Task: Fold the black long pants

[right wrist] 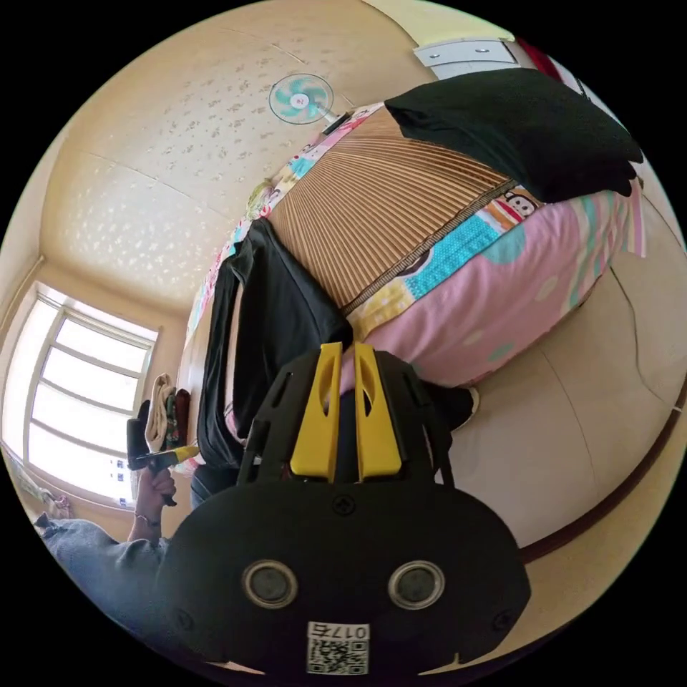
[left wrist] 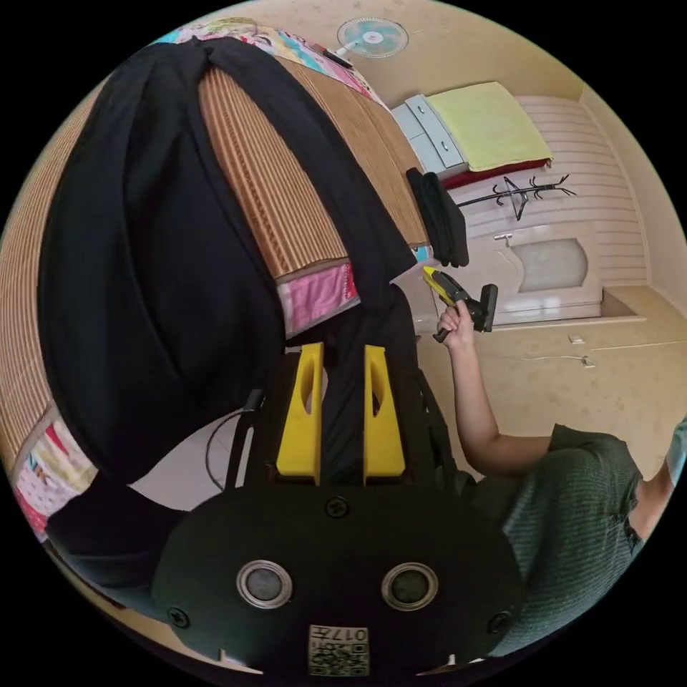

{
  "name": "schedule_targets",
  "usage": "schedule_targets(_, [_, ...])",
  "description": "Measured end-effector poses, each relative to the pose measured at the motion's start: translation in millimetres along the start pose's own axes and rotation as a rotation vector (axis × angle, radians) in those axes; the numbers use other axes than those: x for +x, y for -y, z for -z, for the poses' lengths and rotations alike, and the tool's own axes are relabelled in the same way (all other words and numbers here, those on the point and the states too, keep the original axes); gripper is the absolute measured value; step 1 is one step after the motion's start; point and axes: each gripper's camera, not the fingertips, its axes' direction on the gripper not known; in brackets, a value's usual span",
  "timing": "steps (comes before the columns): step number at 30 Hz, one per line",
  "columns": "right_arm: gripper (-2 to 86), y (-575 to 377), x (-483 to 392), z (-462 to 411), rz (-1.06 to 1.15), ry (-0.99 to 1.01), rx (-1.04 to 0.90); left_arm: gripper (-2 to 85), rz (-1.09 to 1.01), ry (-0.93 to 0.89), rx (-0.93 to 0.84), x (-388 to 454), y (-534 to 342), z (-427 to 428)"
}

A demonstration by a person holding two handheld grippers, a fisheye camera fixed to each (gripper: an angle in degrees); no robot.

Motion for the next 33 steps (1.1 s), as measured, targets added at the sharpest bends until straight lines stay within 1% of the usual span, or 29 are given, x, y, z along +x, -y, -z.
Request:
schedule_targets(3, [11.8, 17.8, -0.8, -7.6, 0.025, 0.099, -0.033, 10.0, -0.021, -0.029, -0.085, 11.8, 51.9, -51.0])
schedule_targets(5, [12.2, 28.4, -3.2, -16.4, 0.039, 0.074, -0.078, 10.1, -0.012, -0.014, -0.156, 19.9, 79.9, -89.0])
schedule_targets(7, [11.0, 36.7, -3.9, -25.7, 0.041, 0.027, -0.13, 10.7, -0.01, 0.068, -0.161, 25.0, 90.9, -109.2])
schedule_targets(8, [8.9, 39.8, -4.3, -30.3, 0.042, 0.018, -0.156, 11.3, 0.002, 0.126, -0.156, 24.6, 95.7, -121.2])
schedule_targets(9, [7.1, 40.1, -4.7, -31.7, 0.033, 0.004, -0.159, 11.8, 0.009, 0.14, -0.154, 23.1, 97.6, -127.0])
schedule_targets(10, [6.2, 39.0, -4.9, -30.8, 0.03, 0.004, -0.152, 12.3, 0.025, 0.139, -0.147, 18.5, 100.4, -136.7])
schedule_targets(13, [4.3, 28.5, 3.9, -16.5, -0.035, 0.094, -0.069, 12.4, 0.093, 0.111, -0.104, 5.8, 100.9, -143.8])
schedule_targets(16, [3.6, 21.6, 14.1, -6.4, -0.079, 0.171, -0.007, 11.1, 0.098, 0.105, -0.086, 0.7, 96.3, -147.9])
schedule_targets(17, [3.5, 21.4, 15.7, -0.9, -0.076, 0.227, 0.009, 8.9, 0.085, 0.106, -0.083, 0.2, 93.9, -148.9])
schedule_targets(18, [3.4, 21.4, 17.5, 8.5, -0.064, 0.341, 0.043, 7.2, 0.075, 0.103, -0.076, 0.0, 92.2, -148.8])
schedule_targets(19, [3.4, 21.4, 19.5, 13.8, -0.064, 0.417, 0.063, 3.8, -0.005, 0.015, -0.023, 3.1, 86.6, -145.5])
schedule_targets(20, [3.3, 21.1, 26.1, 22.2, -0.069, 0.589, 0.102, 0.4, -0.089, -0.109, 0.044, 7.3, 78.6, -140.9])
schedule_targets(21, [3.2, 20.6, 36.1, 26.1, -0.086, 0.752, 0.136, 0.1, -0.126, -0.159, 0.065, 9.7, 74.3, -139.2])
schedule_targets(22, [3.2, 20.0, 42.3, 26.7, -0.105, 0.816, 0.151, -0.4, -0.192, -0.216, 0.077, 15.4, 65.4, -137.2])
schedule_targets(23, [3.2, 18.0, 54.6, 27.5, -0.153, 0.876, 0.176, -0.7, -0.261, -0.227, 0.083, 22.1, 54.0, -134.8])
schedule_targets(25, [3.2, 16.6, 66.6, 31.7, -0.181, 0.793, 0.159, -0.8, -0.343, -0.202, 0.073, 28.7, 36.1, -133.0])
schedule_targets(27, [3.3, 17.8, 67.9, 36.4, -0.168, 0.49, 0.03, -0.9, -0.342, -0.163, 0.034, 24.9, 22.8, -134.4])
schedule_targets(28, [3.3, 18.1, 66.1, 36.8, -0.155, 0.407, 0.001, -0.8, -0.308, -0.148, 0.015, 16.9, 16.8, -134.9])
schedule_targets(29, [3.3, 18.0, 61.9, 37.5, -0.13, 0.265, -0.032, -0.7, -0.254, -0.139, 0.009, 6.3, 12.2, -133.7])
schedule_targets(30, [3.4, 18.3, 56.9, 37.4, -0.103, 0.18, -0.052, -0.6, -0.225, -0.137, 0.011, 0.6, 10.0, -132.2])
schedule_targets(33, [3.4, 20.1, 38.6, 47.4, -0.022, 0.1, -0.027, 0.6, -0.144, -0.06, 0.076, -20.2, -0.9, -110.2])
